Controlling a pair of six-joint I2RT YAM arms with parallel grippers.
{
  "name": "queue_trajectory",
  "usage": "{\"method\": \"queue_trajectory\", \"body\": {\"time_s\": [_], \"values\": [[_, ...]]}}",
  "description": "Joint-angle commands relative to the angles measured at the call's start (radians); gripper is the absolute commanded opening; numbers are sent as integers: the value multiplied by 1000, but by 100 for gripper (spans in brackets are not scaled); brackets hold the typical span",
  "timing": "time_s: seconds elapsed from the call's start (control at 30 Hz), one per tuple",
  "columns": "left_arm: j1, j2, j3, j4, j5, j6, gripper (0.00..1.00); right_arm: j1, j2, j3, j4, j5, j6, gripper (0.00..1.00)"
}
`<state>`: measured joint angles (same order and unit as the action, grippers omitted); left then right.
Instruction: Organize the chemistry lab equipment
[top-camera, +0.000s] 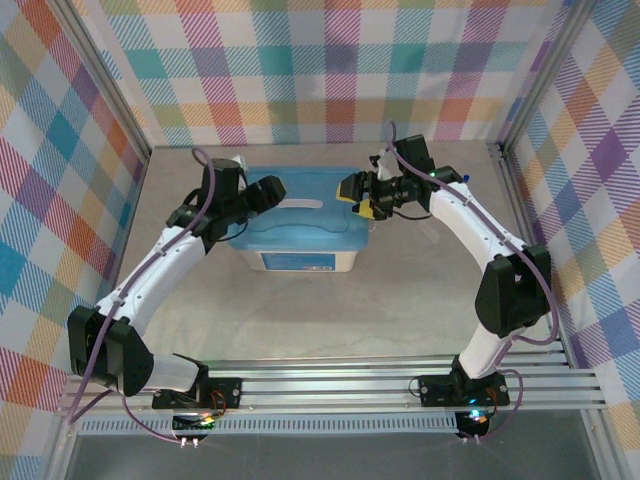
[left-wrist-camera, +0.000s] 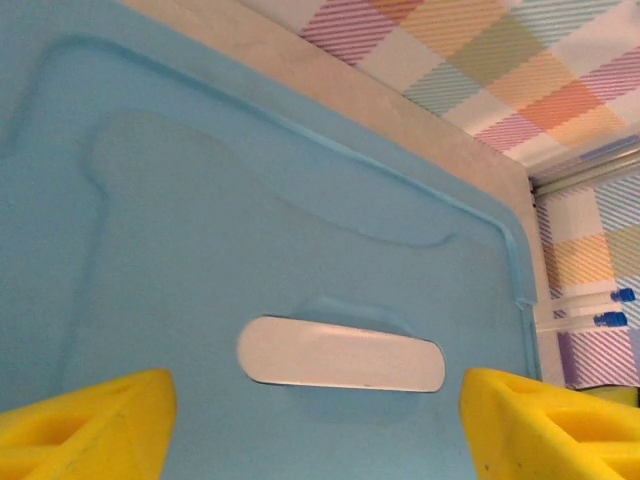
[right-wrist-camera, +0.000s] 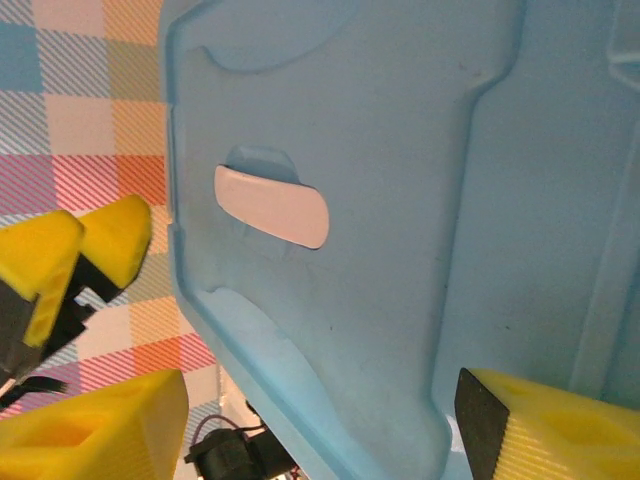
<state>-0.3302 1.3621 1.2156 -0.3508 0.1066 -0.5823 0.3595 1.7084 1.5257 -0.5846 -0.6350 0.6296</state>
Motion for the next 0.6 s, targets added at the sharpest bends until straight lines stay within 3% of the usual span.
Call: {"method": "queue_trajectory", "body": {"time_s": [0.0, 0.27, 0.5, 0.57], "values": [[60, -54, 54, -91, -8, 60, 75, 2, -72, 69, -97, 93, -76, 73], [187, -107, 39, -216, -106, 169, 75, -22, -107, 84, -186, 225, -130, 75], [267, -105, -49, -220, -67, 161, 75, -53, -88, 26, -184, 265, -141, 77], [281, -87, -56, -215, -42, 161, 75, -60, -92, 0, -161, 265, -136, 85]]}}
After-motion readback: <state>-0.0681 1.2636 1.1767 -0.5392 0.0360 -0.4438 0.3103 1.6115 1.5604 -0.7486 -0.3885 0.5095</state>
